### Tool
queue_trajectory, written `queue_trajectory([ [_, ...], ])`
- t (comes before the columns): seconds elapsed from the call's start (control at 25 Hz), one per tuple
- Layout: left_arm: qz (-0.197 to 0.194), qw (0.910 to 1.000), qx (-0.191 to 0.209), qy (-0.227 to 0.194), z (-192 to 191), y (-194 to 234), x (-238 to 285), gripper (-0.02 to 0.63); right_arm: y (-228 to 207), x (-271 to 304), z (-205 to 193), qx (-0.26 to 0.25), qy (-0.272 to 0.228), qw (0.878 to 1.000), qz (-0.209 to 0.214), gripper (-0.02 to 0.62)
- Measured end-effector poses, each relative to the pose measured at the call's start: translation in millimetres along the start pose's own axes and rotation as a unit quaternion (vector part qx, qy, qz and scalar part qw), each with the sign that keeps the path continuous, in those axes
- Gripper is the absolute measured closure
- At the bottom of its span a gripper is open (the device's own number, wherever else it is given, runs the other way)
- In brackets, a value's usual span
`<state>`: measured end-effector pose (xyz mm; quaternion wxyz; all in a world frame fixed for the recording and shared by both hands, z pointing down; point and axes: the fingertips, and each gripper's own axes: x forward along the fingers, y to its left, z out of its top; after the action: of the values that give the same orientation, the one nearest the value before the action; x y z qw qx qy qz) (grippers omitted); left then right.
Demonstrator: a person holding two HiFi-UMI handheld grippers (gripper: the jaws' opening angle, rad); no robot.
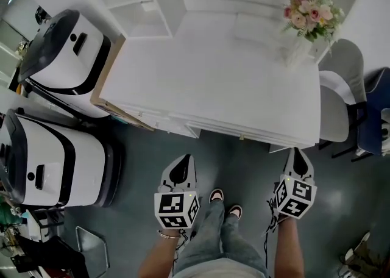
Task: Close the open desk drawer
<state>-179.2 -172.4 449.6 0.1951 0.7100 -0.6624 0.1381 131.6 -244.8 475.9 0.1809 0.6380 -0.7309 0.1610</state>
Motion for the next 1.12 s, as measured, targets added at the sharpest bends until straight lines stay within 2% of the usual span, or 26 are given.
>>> queue_trajectory([
  [0.28, -0.029, 0.9977, 0.012, -0.060, 56, -38, -22, 0.588, -16, -79, 54, 0.009, -0.066, 0.998, 0.006, 0.588],
  [0.52, -0.044, 0.9937, 0.022, -0.101, 92, -57, -37, 0.588, -34, -127, 74, 0.018, -0.103, 0.994, -0.005, 0.588],
  [0.88, -0.059, 0.9895, 0.030, -0.129, 122, -68, -38, 0.588, -43, -147, 96, 0.020, -0.139, 0.990, -0.018, 0.588],
  [1.12, -0.065, 0.9888, 0.031, -0.131, 125, -72, -37, 0.588, -42, -151, 103, 0.019, -0.147, 0.989, -0.015, 0.588],
])
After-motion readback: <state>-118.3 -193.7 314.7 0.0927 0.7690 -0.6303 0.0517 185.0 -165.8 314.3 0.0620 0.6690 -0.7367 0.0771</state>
